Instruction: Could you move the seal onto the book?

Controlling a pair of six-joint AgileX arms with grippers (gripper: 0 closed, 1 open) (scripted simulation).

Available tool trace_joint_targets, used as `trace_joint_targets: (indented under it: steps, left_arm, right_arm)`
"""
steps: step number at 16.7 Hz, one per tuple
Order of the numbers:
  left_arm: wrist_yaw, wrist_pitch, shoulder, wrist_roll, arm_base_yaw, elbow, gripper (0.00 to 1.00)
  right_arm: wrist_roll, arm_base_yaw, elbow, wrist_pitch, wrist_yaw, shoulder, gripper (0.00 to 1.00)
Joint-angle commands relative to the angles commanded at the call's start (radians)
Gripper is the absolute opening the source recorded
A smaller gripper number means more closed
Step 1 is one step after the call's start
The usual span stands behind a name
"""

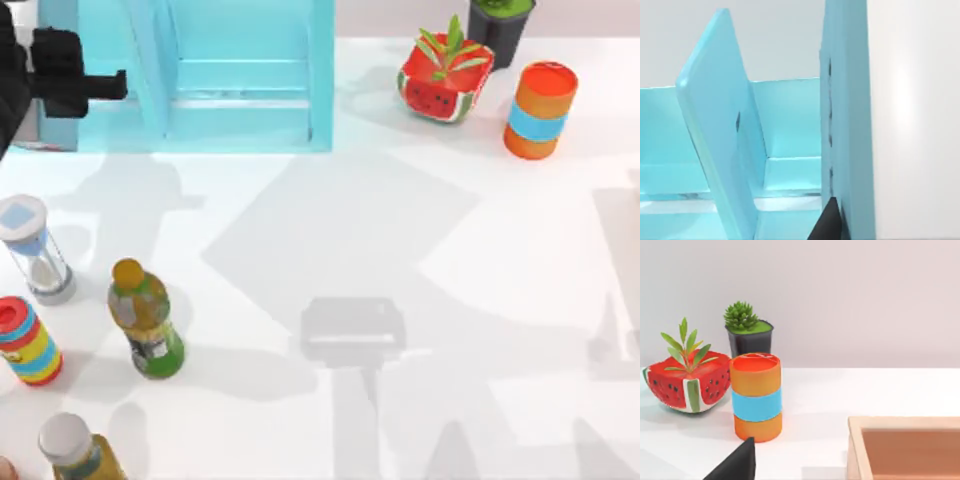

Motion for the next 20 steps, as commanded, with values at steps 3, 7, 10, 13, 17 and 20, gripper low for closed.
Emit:
trace_joint_targets:
  steps: [3, 7, 10, 13, 17, 20]
  left_arm:
    - [-0.104, -0.012, 0.068, -0.261, -0.112, 0.033, 0.0]
    - [-0.266, -0.034, 0.18, -0.674, -0.286, 0.083, 0.0]
    - [-0.397, -0.054, 0.277, -1.01, -0.425, 0.12, 0.0]
    - [-0.526, -0.077, 0.379, -1.348, -0.562, 0.156, 0.0]
    - [-0.686, -0.109, 0.511, -1.769, -0.732, 0.2, 0.0]
    - [-0.787, -0.131, 0.6, -2.041, -0.839, 0.227, 0.0]
  right_arm:
    - [0.0, 0.0, 0.0, 0.0, 0.0, 0.0, 1.0]
    - [0.0, 0.0, 0.0, 0.0, 0.0, 0.0, 1.0]
    - [0.0, 0.0, 0.0, 0.0, 0.0, 0.0, 1.0]
    - [0.0, 0.0, 0.0, 0.0, 0.0, 0.0, 1.0]
    - [0.0, 0.0, 0.0, 0.0, 0.0, 0.0, 1.0]
    - [0.0, 0.0, 0.0, 0.0, 0.0, 0.0, 1.0]
